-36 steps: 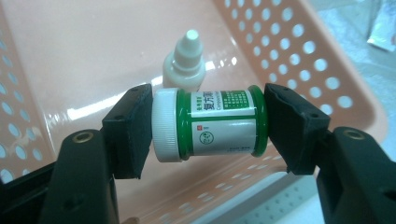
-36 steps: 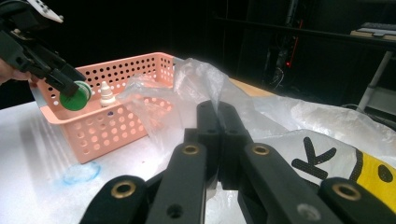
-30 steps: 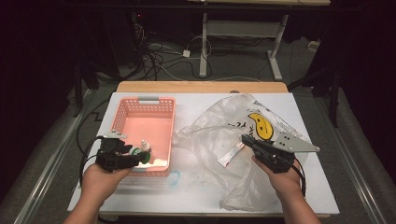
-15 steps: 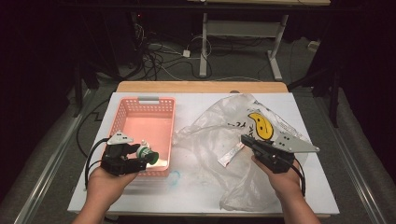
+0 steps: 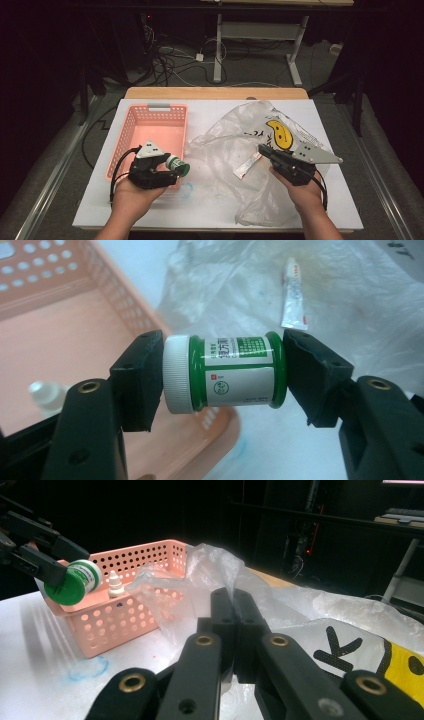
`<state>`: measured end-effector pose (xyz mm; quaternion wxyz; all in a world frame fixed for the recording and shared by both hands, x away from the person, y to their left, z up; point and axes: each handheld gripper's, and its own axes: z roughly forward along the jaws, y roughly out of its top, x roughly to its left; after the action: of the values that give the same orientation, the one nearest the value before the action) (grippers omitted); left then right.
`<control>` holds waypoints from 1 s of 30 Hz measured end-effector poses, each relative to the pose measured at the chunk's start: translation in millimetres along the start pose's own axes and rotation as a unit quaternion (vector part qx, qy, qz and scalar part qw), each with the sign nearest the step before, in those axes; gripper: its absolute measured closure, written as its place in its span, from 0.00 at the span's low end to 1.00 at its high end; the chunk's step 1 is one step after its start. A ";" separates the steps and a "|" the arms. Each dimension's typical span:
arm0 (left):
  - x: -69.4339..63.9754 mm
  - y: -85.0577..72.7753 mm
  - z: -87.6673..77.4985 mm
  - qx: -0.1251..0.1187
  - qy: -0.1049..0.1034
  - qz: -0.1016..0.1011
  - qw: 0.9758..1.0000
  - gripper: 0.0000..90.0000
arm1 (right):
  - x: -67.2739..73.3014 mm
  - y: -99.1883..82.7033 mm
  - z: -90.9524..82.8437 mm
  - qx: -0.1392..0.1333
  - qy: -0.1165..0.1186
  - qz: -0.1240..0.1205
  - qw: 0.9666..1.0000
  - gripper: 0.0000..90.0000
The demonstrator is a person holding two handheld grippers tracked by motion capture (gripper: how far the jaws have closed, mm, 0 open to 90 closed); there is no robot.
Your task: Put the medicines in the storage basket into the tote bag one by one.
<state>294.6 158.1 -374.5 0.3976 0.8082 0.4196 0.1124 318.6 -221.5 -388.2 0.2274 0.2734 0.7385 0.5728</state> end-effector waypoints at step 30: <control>-63.6 41.2 130.0 0.024 -0.027 0.066 0.997 0.39 | 0.4 1.4 -0.5 -0.004 0.003 -0.001 1.000 1.00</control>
<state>346.3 24.3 -420.0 0.3809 0.8463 0.3568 0.1069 318.2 -221.4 -386.7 0.2269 0.2704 0.7372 0.5762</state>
